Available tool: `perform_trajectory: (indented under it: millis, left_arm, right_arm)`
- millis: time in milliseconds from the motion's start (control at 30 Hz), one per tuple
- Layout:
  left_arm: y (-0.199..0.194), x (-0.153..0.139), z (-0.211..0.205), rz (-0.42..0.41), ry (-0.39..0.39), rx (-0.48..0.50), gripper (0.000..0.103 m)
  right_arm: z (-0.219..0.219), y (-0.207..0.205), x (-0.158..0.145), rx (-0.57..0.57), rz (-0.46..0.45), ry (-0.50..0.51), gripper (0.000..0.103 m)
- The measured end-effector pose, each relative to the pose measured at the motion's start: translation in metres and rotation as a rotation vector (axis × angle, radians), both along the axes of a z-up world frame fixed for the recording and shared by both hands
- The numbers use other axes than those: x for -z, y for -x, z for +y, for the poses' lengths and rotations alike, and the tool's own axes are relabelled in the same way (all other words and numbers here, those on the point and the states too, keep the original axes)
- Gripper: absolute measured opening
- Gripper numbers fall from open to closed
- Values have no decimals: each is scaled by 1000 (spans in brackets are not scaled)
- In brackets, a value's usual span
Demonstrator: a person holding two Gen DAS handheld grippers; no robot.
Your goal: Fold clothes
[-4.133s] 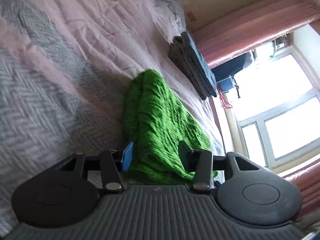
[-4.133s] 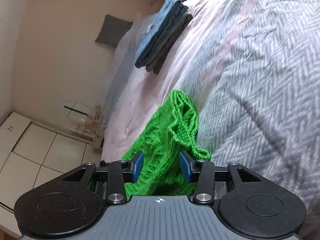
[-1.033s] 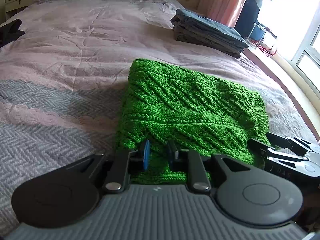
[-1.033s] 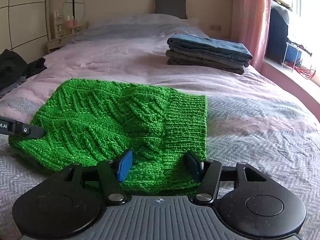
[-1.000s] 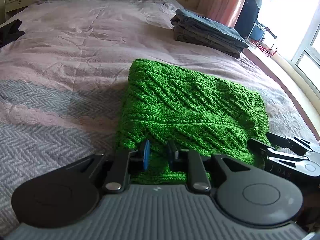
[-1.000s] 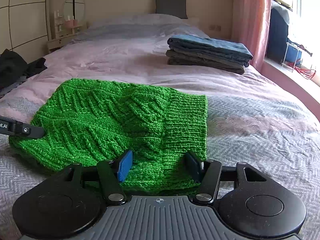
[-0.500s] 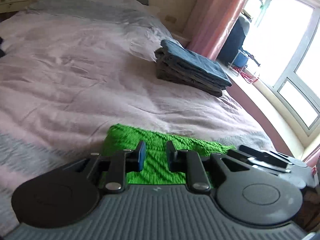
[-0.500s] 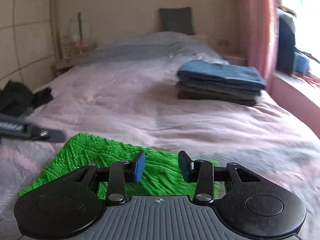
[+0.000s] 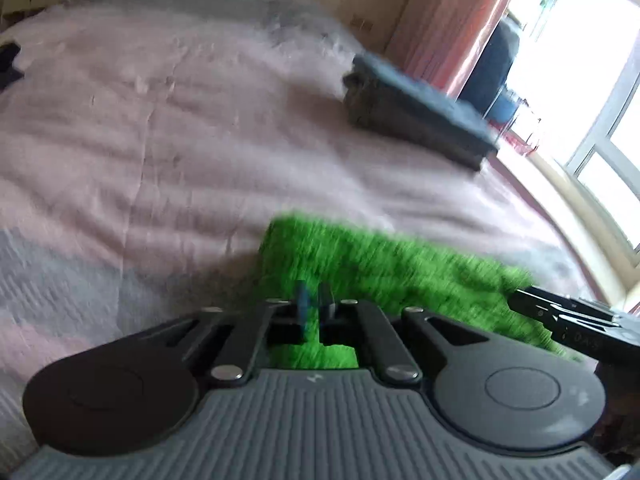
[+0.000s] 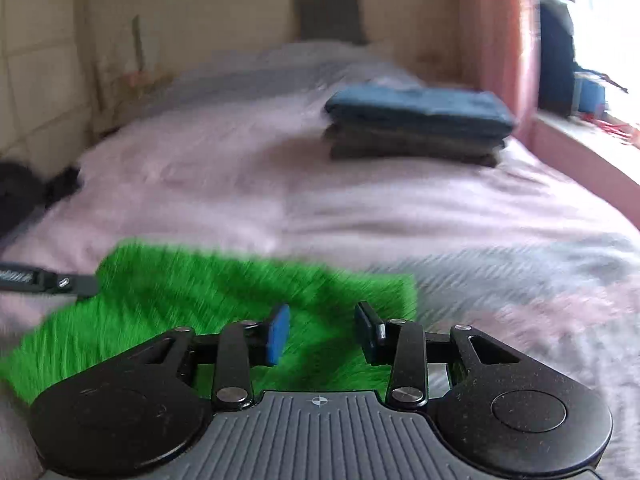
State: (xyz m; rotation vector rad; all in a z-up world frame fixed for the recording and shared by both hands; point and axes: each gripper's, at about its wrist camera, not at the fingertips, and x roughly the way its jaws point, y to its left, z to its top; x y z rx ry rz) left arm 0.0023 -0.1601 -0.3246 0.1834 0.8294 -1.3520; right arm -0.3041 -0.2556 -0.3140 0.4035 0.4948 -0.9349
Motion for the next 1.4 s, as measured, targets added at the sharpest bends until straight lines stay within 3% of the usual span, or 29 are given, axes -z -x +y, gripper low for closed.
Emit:
perform_trajectory:
  millis: [133, 300, 400, 467, 500, 667, 767, 867, 933, 1100, 1167, 1267, 1400]
  left_arm:
    - [8, -13, -24, -25, 10, 59, 5]
    - [15, 19, -52, -55, -83, 72, 7]
    - [0, 33, -44, 19, -78, 34, 3]
    - [-4, 27, -29, 38, -57, 15, 3]
    - [-4, 22, -20, 36, -46, 7, 3]
    - [-3, -4, 23, 25, 9, -30, 8]
    - [13, -20, 54, 1, 59, -3, 8]
    - [36, -14, 70, -63, 26, 34, 8]
    - [53, -7, 80, -111, -6, 58, 8]
    - [73, 17, 92, -187, -37, 21, 10]
    - [77, 15, 91, -202, -44, 12, 10]
    - [73, 12, 91, -166, -47, -15, 10]
    - [79, -4, 106, -193, -34, -33, 11]
  right_arm:
    - [-20, -11, -6, -16, 18, 5, 39]
    - [-35, -22, 26, -43, 129, -29, 39]
    - [-40, 7, 37, 17, 61, -85, 40]
    - [-42, 29, 37, 68, 14, -142, 54]
    - [-42, 40, 34, 92, -28, -170, 54]
    - [8, 69, -7, 119, -76, -74, 53]
    - [42, 66, -22, 31, -110, -41, 53]
    - [69, 53, -14, -24, -66, -39, 53]
    - [75, 45, 8, -17, -17, -92, 53]
    - [101, 37, 32, -27, 28, -109, 53]
    - [104, 35, 36, -45, 27, -159, 53]
    - [117, 35, 43, -42, 45, -136, 53]
    - [130, 43, 25, -13, -6, -148, 53]
